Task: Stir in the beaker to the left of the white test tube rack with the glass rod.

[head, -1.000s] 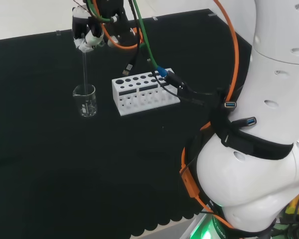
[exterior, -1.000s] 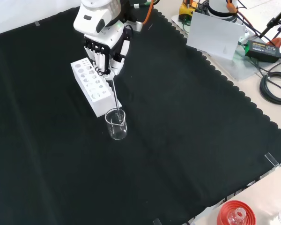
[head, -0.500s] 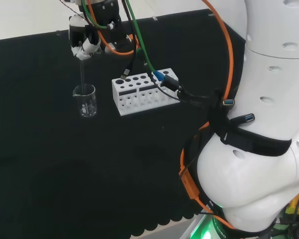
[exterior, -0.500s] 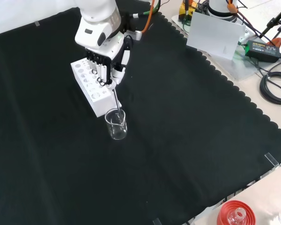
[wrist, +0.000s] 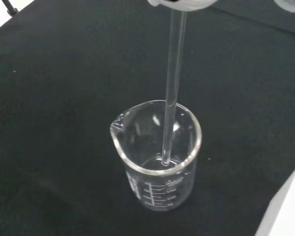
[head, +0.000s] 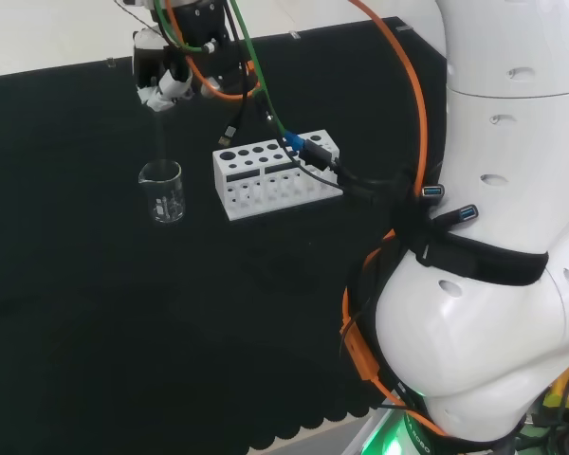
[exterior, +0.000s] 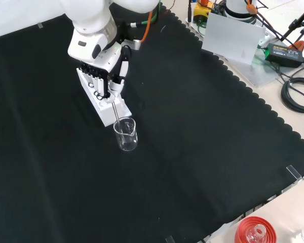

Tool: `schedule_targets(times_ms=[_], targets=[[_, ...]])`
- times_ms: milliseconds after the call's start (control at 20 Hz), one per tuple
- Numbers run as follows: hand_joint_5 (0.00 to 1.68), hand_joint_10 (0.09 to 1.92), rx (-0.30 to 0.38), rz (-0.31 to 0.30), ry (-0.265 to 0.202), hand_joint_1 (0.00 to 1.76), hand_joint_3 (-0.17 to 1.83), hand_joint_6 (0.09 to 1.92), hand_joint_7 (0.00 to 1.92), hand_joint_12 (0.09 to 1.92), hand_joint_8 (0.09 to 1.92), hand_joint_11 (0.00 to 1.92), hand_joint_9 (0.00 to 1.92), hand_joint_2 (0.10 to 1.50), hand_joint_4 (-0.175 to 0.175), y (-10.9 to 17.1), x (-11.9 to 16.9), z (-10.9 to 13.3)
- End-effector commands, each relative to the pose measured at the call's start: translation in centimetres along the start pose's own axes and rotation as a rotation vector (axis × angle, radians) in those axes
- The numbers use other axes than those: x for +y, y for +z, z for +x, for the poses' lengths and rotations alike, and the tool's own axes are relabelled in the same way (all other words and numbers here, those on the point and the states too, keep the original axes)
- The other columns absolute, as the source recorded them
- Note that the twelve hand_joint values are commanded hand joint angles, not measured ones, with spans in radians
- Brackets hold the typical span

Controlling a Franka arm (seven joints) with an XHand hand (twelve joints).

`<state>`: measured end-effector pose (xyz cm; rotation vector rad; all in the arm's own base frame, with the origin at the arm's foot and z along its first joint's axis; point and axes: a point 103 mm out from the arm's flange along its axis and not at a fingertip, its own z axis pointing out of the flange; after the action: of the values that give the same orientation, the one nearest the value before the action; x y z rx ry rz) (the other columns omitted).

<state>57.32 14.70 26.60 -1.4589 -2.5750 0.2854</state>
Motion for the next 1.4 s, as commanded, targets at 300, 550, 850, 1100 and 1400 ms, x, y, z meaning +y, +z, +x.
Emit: schedule_targets(times_ms=[300, 550, 850, 1100, 1400], targets=[[1.24, 0.50, 0.002, 0.005, 0.035, 1.31, -0.17, 0.57, 1.29, 0.73, 0.58, 1.52, 1.66, 1.07, -0.175, -0.1, -3.4, -1.4], [1.24, 0.50, 0.011, 0.004, 0.026, 1.31, -0.17, 0.57, 1.29, 0.73, 0.58, 1.52, 1.66, 1.07, -0.175, -0.1, -3.3, 0.6], [1.24, 0.50, 0.020, 0.007, 0.002, 1.31, -0.17, 0.57, 1.29, 0.73, 0.58, 1.52, 1.66, 1.07, -0.175, -0.4, -1.1, 2.6], [1.24, 0.50, 0.012, 0.011, -0.031, 1.31, -0.17, 0.57, 1.29, 0.73, 0.58, 1.52, 1.66, 1.07, -0.175, -0.6, 1.0, 3.2], [1.24, 0.50, 0.008, 0.001, -0.029, 1.31, -0.17, 0.56, 1.29, 0.73, 0.58, 1.52, 1.66, 1.07, -0.175, -1.0, 1.9, 1.3]])
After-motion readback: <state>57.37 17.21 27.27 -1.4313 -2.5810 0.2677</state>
